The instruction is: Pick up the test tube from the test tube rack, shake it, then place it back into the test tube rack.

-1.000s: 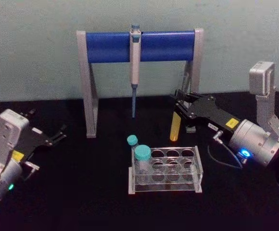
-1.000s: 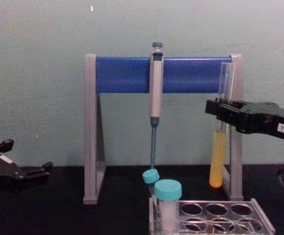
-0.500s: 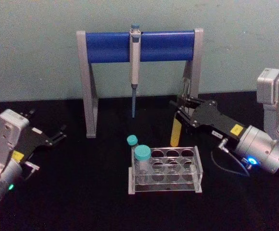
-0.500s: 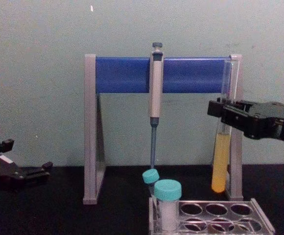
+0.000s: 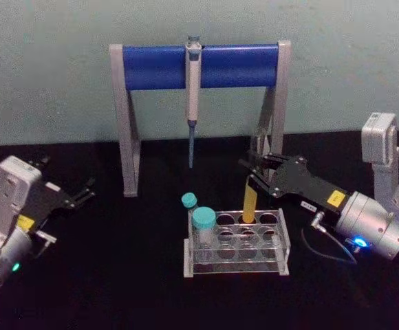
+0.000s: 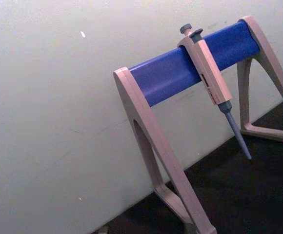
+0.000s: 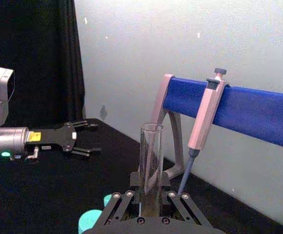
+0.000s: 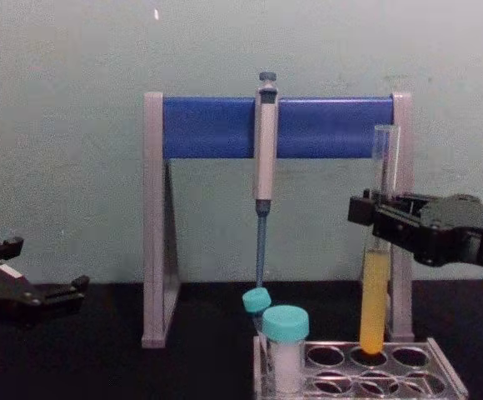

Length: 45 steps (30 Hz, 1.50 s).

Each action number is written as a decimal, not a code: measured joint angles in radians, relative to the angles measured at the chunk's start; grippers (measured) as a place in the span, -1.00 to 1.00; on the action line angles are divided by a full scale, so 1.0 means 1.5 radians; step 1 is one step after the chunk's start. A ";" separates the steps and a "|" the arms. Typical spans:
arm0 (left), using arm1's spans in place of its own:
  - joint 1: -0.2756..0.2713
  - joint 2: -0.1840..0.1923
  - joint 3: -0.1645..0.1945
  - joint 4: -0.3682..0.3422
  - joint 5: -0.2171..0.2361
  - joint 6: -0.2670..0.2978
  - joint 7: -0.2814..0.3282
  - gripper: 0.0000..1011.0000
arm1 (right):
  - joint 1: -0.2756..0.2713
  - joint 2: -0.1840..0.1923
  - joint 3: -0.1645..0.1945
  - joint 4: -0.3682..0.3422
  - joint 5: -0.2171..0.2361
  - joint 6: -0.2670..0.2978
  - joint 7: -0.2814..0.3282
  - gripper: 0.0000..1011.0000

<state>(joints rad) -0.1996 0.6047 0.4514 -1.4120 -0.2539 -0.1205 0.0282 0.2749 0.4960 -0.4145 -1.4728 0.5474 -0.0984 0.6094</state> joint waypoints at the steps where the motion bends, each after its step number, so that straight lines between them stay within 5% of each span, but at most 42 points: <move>1: 0.000 0.000 0.000 0.000 0.000 0.000 0.000 1.00 | 0.000 0.000 0.000 0.001 0.000 0.000 0.000 -0.56; 45: 0.000 0.000 0.000 0.000 0.000 0.000 0.000 1.00 | -0.001 -0.029 -0.003 0.063 -0.013 -0.016 -0.004 -0.56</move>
<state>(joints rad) -0.1996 0.6047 0.4514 -1.4120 -0.2539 -0.1205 0.0283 0.2729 0.4523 -0.4184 -1.3783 0.5282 -0.1220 0.6035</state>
